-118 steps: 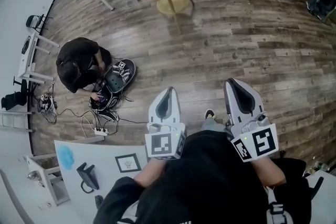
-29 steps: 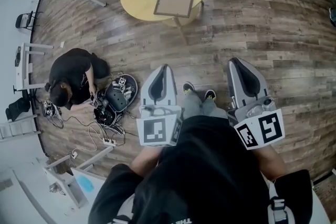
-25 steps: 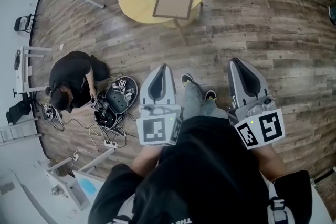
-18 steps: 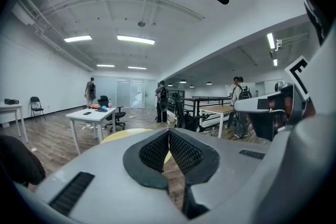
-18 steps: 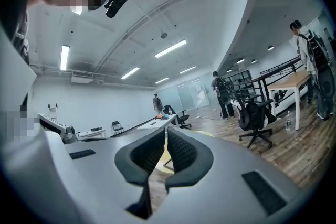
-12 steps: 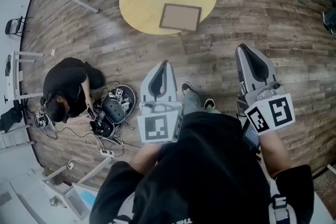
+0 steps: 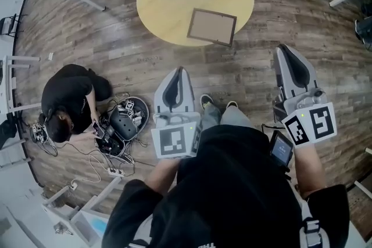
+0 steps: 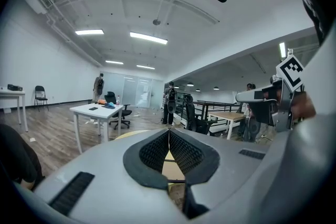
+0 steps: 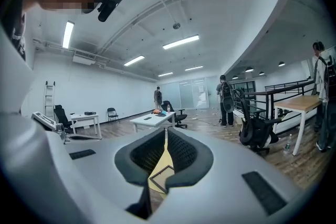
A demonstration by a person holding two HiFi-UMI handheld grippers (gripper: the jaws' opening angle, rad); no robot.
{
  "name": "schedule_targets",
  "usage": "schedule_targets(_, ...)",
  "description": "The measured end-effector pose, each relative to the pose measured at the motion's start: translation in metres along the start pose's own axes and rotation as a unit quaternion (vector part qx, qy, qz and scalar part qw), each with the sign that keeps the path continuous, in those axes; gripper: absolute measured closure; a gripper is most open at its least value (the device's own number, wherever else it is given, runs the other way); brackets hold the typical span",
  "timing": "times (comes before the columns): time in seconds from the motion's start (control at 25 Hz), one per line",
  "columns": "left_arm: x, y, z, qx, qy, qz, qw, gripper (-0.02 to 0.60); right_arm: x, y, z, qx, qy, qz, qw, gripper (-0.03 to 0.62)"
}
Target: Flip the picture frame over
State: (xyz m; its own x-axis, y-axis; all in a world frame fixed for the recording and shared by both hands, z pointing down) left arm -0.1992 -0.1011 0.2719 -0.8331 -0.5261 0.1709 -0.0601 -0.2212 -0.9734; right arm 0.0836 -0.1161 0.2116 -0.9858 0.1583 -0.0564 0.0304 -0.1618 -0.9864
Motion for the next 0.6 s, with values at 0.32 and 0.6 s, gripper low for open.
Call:
schedule_targets(0.32,0.014,0.005,0.034,0.005,-0.017,-0.001,0.9998,0.558,-0.014,0.001,0.033,0.006,-0.013,-0.002,1.000,0.566)
schedule_targets(0.6,0.021,0.026,0.082,-0.007,-0.004,0.039,0.9992,0.558,-0.046,0.007,0.088,-0.012,0.014,-0.003,1.000,0.568)
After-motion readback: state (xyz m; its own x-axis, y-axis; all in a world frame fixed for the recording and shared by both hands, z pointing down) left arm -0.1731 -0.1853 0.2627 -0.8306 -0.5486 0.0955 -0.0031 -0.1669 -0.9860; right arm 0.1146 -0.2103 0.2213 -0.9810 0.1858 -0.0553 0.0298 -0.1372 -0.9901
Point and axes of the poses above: the fingertips, and each gripper's own axes: z forward along the fingers, x to its left, y out of its top, the point moved 10 cm from there along -z, backward along the fingers, and after that the axes turned 14 degrees about -y, right-handed, at the moved point
